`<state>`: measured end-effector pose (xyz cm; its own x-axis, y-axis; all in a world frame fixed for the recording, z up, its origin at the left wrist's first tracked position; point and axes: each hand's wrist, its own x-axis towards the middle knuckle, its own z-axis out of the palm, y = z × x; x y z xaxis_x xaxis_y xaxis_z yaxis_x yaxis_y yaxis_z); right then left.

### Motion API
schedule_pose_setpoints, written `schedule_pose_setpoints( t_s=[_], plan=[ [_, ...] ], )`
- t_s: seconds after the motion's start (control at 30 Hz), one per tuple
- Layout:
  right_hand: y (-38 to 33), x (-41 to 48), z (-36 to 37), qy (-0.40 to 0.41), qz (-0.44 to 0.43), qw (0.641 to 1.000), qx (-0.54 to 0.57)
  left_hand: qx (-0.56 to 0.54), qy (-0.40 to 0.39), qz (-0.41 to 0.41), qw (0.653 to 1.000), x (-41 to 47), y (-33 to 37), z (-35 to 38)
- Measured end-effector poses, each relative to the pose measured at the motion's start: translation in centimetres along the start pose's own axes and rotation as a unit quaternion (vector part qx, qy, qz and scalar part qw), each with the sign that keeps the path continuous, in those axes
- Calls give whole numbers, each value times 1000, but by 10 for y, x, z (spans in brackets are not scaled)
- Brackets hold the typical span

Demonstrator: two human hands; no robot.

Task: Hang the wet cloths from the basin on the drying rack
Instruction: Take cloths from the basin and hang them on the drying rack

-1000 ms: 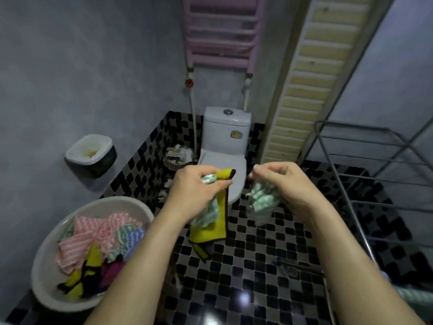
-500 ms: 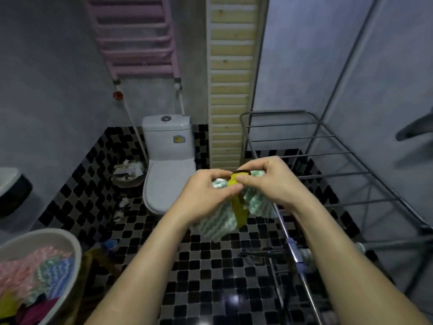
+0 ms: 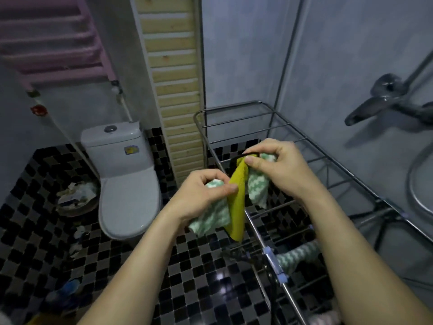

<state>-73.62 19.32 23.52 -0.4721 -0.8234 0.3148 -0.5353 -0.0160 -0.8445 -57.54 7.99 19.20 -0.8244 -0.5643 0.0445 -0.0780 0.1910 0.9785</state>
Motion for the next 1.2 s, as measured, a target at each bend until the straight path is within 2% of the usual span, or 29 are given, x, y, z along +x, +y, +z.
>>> schedule_pose_setpoints(
  t_s=[0.07, 0.13, 0.2, 0.3, 0.47, 0.6, 0.73, 0.87, 1.07, 1.13, 1.2],
  plan=[
    [6, 5, -12, 28, -5, 999, -25, 76, 40, 47, 995, 17, 2, -1],
    [15, 6, -23, 41, 12, 998, -43, 150, 36, 69, 986, 31, 9, -2],
    [25, 5, -34, 45, 49, 996, -58, 250, -12, 62, 966, 43, 15, 3],
    [42, -1, -52, 76, 75, 990, -92, 404, -85, 38, 910, 58, 15, 13],
    [79, -13, -96, 121, 119, 973, -156, 308, -120, 3, 944, 68, 2, 35],
    [108, -27, -123, 81, 186, 962, -182, 236, -106, -13, 966, 66, -16, 68],
    [140, -42, -134, 50, 248, 955, -155, 243, -128, -39, 961, 62, -40, 93],
    [163, -45, -130, 37, 282, 947, -146, 236, -47, -56, 969, 61, -58, 100],
    [190, -11, -92, 121, 280, 934, -186, 246, 123, -87, 957, 79, -83, 99],
    [199, -3, -78, 125, 287, 926, -210, 257, 143, -115, 949, 85, -92, 98],
    [207, -1, -68, 109, 309, 918, -223, 310, 124, -128, 934, 88, -102, 97]
  ],
)
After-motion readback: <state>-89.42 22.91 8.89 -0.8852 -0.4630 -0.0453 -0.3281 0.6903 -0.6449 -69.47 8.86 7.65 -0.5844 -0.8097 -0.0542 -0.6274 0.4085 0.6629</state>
